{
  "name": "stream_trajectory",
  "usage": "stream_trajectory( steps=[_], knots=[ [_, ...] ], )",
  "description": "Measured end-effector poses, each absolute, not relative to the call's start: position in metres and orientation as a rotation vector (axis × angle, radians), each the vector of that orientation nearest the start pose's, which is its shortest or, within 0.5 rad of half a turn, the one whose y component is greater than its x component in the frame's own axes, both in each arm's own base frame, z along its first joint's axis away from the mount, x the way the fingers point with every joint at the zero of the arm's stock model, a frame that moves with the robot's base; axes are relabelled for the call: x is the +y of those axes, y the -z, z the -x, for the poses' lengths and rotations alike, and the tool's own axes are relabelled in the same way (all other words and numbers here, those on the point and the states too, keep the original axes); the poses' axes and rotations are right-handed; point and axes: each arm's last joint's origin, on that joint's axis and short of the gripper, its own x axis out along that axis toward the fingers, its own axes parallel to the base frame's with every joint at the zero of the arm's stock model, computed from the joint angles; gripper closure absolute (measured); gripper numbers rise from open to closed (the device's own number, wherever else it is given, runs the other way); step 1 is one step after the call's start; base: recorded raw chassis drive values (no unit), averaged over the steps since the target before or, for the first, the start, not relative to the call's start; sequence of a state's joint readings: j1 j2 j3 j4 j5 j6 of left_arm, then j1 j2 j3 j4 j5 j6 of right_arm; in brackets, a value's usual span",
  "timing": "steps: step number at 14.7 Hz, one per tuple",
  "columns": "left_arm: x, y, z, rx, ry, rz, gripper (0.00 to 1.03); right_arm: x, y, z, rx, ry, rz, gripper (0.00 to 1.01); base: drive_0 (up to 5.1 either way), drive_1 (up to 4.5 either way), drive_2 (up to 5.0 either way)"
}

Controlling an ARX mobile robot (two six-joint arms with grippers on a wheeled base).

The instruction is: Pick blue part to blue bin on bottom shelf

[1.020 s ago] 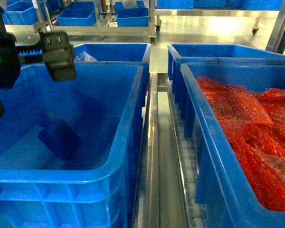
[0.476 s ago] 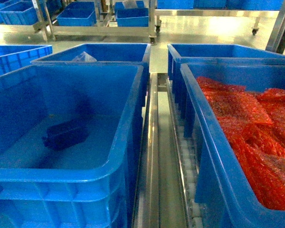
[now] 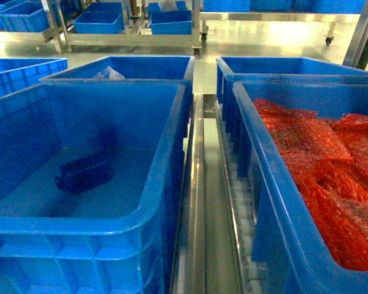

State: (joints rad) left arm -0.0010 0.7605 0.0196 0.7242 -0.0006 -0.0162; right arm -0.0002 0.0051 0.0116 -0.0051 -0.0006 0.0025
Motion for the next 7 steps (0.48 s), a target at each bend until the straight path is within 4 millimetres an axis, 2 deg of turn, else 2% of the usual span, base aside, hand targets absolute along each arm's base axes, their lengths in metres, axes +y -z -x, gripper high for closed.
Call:
stream_trajectory(
  steps=[7],
  knots=[
    [0.0,-0.167,-0.135,0.001,0.0,0.016,1.01,0.0,-0.167,-0.097,-0.001,0.0,-0.002,0.03,0.0,0.0,0.0]
  ],
)
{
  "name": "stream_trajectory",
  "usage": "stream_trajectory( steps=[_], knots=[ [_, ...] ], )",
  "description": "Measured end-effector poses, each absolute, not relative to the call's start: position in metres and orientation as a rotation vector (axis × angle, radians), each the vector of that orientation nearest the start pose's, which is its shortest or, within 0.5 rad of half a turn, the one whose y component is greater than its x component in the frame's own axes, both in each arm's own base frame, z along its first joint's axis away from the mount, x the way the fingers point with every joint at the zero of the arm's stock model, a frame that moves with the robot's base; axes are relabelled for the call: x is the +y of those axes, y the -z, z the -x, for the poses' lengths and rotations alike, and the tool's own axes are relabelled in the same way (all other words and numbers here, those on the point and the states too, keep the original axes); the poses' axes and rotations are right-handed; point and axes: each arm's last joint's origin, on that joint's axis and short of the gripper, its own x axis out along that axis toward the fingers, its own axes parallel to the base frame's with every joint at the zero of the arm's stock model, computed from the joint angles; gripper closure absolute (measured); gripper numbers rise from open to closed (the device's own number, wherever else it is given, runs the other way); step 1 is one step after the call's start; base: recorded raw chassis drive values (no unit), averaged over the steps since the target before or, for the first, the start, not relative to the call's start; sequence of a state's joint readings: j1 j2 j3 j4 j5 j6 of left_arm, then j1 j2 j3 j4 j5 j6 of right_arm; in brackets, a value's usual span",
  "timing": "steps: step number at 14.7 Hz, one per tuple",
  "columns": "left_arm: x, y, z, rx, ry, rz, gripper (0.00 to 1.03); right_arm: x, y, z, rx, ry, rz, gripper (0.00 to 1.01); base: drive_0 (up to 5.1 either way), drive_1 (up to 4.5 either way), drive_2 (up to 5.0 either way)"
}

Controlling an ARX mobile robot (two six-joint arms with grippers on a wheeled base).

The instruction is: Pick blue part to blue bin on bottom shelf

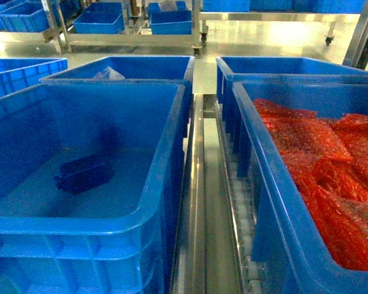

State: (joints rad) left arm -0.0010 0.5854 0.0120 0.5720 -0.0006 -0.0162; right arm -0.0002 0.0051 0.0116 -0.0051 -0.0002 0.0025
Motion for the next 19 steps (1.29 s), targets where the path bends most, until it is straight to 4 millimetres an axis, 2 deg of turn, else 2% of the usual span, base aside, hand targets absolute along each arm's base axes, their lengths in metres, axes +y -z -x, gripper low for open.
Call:
stream_trajectory(
  steps=[3,15,17,19],
  knots=[
    [0.0,-0.17,-0.118,-0.012,0.001,0.016,1.01,0.0,-0.167,-0.097,-0.001,0.0,-0.002,0.03,0.0,0.0,0.0],
    [0.0,-0.17,-0.108,-0.014,0.0,0.016,1.01,0.0,-0.167,-0.097,-0.001,0.0,-0.002,0.03,0.0,0.0,0.0],
    [0.0,-0.165,-0.098,0.016,0.0,0.016,1.01,0.0,-0.167,-0.097,-0.002,0.0,-0.002,0.03,0.0,0.0,0.0],
    [0.0,-0.17,-0.097,-0.022,0.0,0.015,1.01,0.0,-0.167,-0.097,-0.002,0.0,-0.002,0.03,0.0,0.0,0.0]
  ],
)
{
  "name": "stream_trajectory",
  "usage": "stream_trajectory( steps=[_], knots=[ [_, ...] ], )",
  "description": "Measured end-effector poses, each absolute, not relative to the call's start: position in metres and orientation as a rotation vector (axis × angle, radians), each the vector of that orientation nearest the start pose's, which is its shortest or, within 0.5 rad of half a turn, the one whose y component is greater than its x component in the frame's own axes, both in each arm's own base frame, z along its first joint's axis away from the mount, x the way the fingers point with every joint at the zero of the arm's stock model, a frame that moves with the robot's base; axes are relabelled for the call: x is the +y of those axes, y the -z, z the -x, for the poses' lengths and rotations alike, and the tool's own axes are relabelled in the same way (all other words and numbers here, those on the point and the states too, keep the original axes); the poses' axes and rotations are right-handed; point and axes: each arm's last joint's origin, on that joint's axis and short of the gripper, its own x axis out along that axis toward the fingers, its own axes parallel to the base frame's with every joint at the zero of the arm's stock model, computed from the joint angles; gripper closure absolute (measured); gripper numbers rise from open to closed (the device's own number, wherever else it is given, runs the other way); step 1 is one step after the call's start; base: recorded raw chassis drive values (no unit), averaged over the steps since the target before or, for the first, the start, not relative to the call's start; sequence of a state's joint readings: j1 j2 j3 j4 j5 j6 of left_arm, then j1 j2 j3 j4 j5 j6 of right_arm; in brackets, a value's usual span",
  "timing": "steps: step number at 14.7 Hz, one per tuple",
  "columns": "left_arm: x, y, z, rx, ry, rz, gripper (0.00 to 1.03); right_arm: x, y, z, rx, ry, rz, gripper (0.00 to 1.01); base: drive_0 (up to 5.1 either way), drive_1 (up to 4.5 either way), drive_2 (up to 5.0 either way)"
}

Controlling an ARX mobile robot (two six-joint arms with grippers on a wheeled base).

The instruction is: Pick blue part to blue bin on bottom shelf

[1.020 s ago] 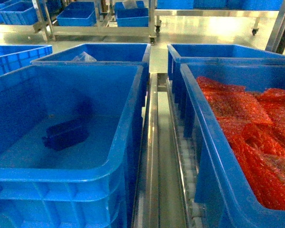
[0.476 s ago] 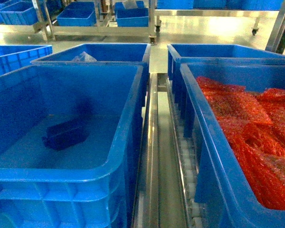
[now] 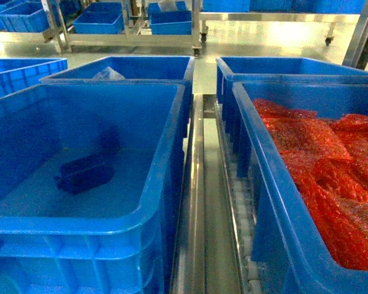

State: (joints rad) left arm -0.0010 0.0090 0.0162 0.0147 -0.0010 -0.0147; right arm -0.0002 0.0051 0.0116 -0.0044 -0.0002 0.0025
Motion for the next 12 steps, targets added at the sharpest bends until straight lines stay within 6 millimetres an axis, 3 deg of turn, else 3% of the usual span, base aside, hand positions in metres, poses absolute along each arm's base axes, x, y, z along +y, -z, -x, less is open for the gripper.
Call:
stream_trajectory(
  steps=[5,12],
  knots=[
    [-0.0001,-0.1665,-0.0975,0.001,0.001,0.015,1.0,0.0,-0.1666,-0.0973,-0.002,0.0,-0.002,0.03,0.0,0.0,0.0],
    [-0.0001,-0.1665,-0.0975,0.001,0.001,0.014,0.08,0.0,-0.1666,-0.0973,-0.001,0.0,-0.002,0.03,0.0,0.0,0.0]
  ],
)
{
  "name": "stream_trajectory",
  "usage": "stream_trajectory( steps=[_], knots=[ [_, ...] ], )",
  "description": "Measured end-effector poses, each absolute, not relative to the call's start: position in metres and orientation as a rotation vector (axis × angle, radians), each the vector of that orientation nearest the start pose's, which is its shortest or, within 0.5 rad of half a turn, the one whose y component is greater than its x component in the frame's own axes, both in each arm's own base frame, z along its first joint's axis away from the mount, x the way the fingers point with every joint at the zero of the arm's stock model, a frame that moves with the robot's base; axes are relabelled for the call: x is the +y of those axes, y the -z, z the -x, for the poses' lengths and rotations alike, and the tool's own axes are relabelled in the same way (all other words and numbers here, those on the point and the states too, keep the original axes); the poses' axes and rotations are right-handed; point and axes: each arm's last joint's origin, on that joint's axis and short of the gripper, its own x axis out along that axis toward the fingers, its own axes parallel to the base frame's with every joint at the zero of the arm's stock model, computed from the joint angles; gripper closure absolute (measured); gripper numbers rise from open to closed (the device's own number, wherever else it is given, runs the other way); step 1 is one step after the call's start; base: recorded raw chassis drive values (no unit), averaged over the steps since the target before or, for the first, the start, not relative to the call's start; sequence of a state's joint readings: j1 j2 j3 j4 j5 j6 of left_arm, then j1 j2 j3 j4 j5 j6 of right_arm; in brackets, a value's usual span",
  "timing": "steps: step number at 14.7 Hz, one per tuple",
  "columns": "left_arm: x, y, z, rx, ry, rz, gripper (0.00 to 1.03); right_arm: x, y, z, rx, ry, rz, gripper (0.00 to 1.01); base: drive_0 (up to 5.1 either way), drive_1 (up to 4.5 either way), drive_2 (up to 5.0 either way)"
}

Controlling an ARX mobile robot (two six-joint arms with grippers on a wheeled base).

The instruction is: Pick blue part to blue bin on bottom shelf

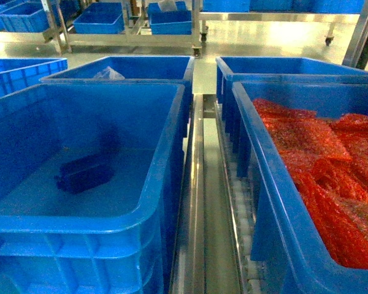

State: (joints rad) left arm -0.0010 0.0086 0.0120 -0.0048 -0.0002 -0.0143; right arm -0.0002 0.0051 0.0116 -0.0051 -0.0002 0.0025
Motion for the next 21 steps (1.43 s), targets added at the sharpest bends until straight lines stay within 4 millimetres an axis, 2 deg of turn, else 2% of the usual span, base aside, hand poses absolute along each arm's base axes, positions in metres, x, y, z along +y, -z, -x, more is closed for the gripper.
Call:
stream_trajectory(
  steps=[1,21],
  knots=[
    [-0.0001,-0.1665,-0.0975,0.001,0.001,0.013,0.04,0.0,-0.1666,-0.0973,-0.001,0.0,-0.002,0.03,0.0,0.0,0.0],
    [-0.0001,-0.1665,-0.0975,0.001,0.001,0.014,0.05,0.0,-0.1666,-0.0973,-0.002,0.0,-0.002,0.03,0.0,0.0,0.0]
  ],
)
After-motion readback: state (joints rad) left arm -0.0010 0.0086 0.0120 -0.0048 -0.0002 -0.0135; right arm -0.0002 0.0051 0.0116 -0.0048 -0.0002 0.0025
